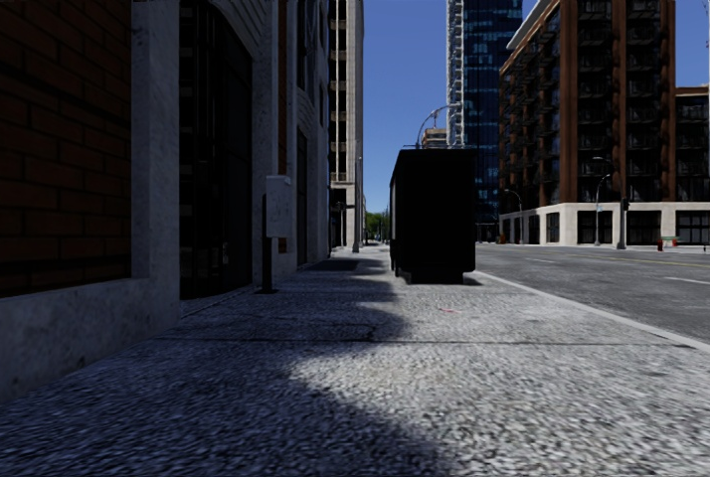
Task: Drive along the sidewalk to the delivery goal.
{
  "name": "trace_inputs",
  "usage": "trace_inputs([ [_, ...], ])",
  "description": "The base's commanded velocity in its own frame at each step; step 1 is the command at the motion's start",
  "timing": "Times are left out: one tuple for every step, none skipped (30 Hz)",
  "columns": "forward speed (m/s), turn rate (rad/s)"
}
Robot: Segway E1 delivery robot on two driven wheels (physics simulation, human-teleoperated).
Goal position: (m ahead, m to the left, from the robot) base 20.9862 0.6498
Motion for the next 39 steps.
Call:
trace_inputs([
  [2.00,0.00],
  [2.00,0.00],
  [2.00,0.00],
  [2.00,0.00],
  [2.00,0.00],
  [2.00,0.00],
  [2.00,0.00],
  [2.00,0.00],
  [2.00,0.00],
  [2.00,0.00],
  [2.00,0.00],
  [2.00,0.00],
  [2.00,0.00],
  [2.00,0.00],
  [2.00,0.00],
  [2.00,0.00],
  [2.00,0.00],
  [2.00,0.00],
  [2.00,0.00],
  [2.00,0.00],
  [2.00,0.00],
  [2.00,0.00],
  [2.00,0.00],
  [2.00,0.00],
  [2.00,0.00],
  [2.00,0.00],
  [2.00,0.00],
  [2.00,0.00],
  [2.00,0.00],
  [2.00,0.00],
  [2.00,0.00],
  [2.00,0.00],
  [2.00,0.00],
  [2.00,0.00],
  [2.00,0.00],
  [2.00,0.00],
  [2.00,0.00],
  [2.00,0.00],
  [2.00,0.00],
])
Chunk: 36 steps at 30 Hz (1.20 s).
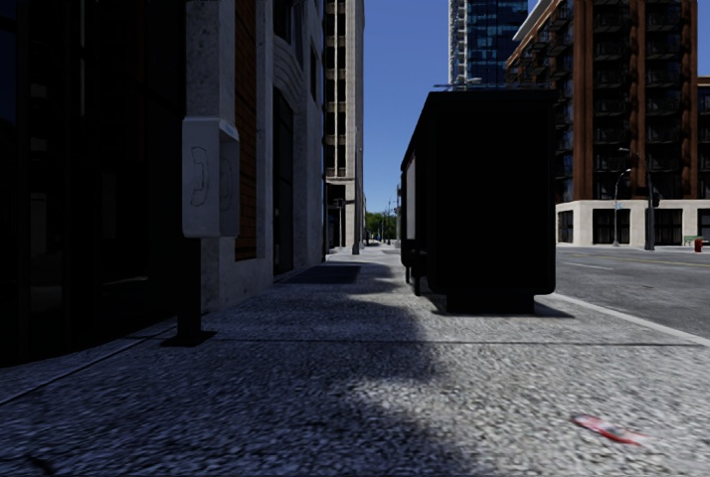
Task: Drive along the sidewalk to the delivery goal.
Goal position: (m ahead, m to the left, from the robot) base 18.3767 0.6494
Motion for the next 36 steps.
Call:
trace_inputs([
  [2.00,0.00],
  [2.00,0.00],
  [2.00,0.00],
  [2.00,0.00],
  [2.00,0.00],
  [2.00,0.00],
  [2.00,0.00],
  [2.00,0.00],
  [2.00,0.00],
  [2.00,0.00],
  [2.00,0.00],
  [2.00,0.00],
  [2.00,0.00],
  [2.00,0.00],
  [2.00,0.00],
  [2.00,0.00],
  [2.00,0.00],
  [2.00,0.00],
  [2.00,0.00],
  [2.00,0.00],
  [2.00,0.00],
  [2.00,0.00],
  [2.00,0.00],
  [2.00,0.00],
  [2.00,0.00],
  [2.00,0.00],
  [2.00,0.00],
  [2.00,0.00],
  [2.00,0.00],
  [2.00,0.00],
  [2.00,0.00],
  [2.00,0.00],
  [2.00,0.00],
  [2.00,0.00],
  [2.00,0.00],
  [2.00,0.00],
])
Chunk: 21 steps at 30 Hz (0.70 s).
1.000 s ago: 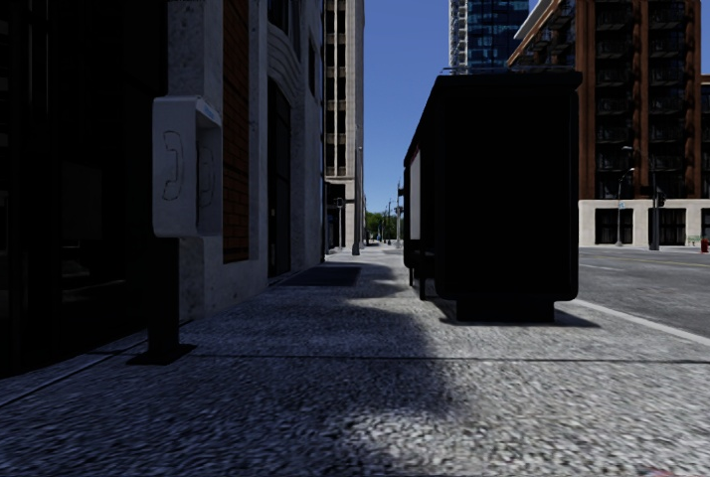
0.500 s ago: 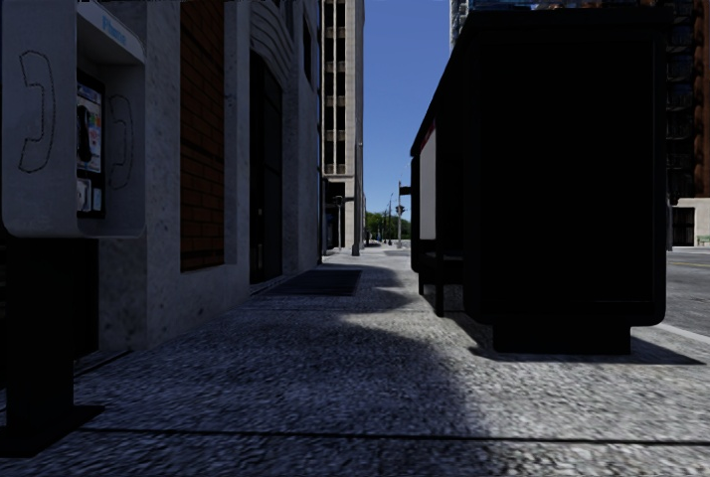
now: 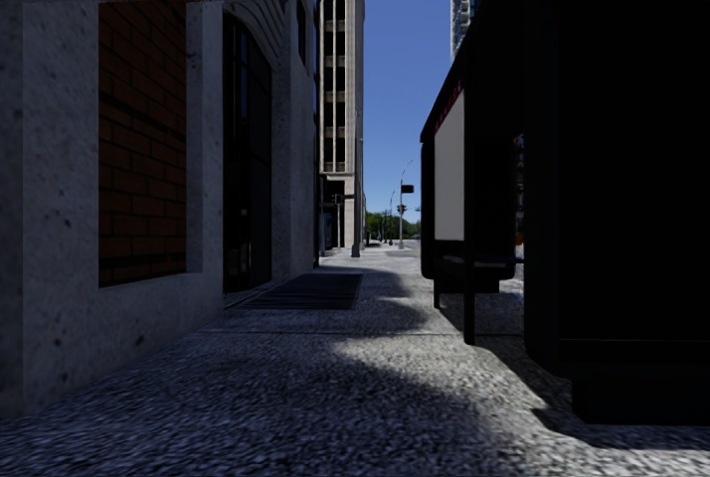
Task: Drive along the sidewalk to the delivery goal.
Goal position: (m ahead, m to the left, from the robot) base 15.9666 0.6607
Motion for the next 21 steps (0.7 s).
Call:
trace_inputs([
  [2.00,0.00],
  [2.00,0.00],
  [2.00,0.00],
  [2.00,0.00],
  [2.00,0.00],
  [2.00,0.00],
  [2.00,0.00],
  [2.00,0.00],
  [2.00,0.00],
  [2.00,0.00],
  [2.00,0.00],
  [2.00,0.00],
  [2.00,0.00],
  [2.00,0.00],
  [2.00,0.00],
  [2.00,0.00],
  [2.00,0.00],
  [2.00,0.00],
  [2.00,0.00],
  [2.00,0.00],
  [2.00,0.00],
])
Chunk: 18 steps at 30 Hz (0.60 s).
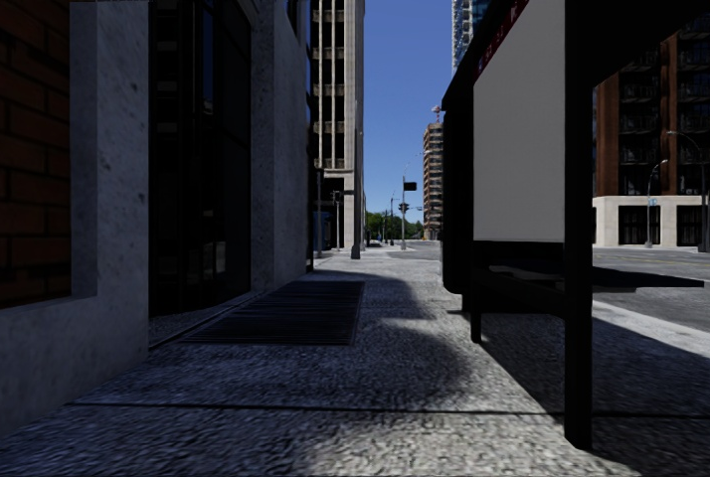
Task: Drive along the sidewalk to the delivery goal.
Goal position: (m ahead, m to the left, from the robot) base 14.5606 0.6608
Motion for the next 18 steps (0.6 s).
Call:
trace_inputs([
  [2.00,0.00],
  [2.00,0.00],
  [2.00,0.00],
  [2.00,0.00],
  [2.00,0.00],
  [2.00,0.00],
  [2.00,0.00],
  [2.00,0.00],
  [2.00,0.00],
  [2.00,0.00],
  [2.00,0.00],
  [2.00,0.00],
  [2.00,0.00],
  [2.00,0.00],
  [2.00,0.00],
  [2.00,0.00],
  [2.00,0.00],
  [2.00,0.00],
])
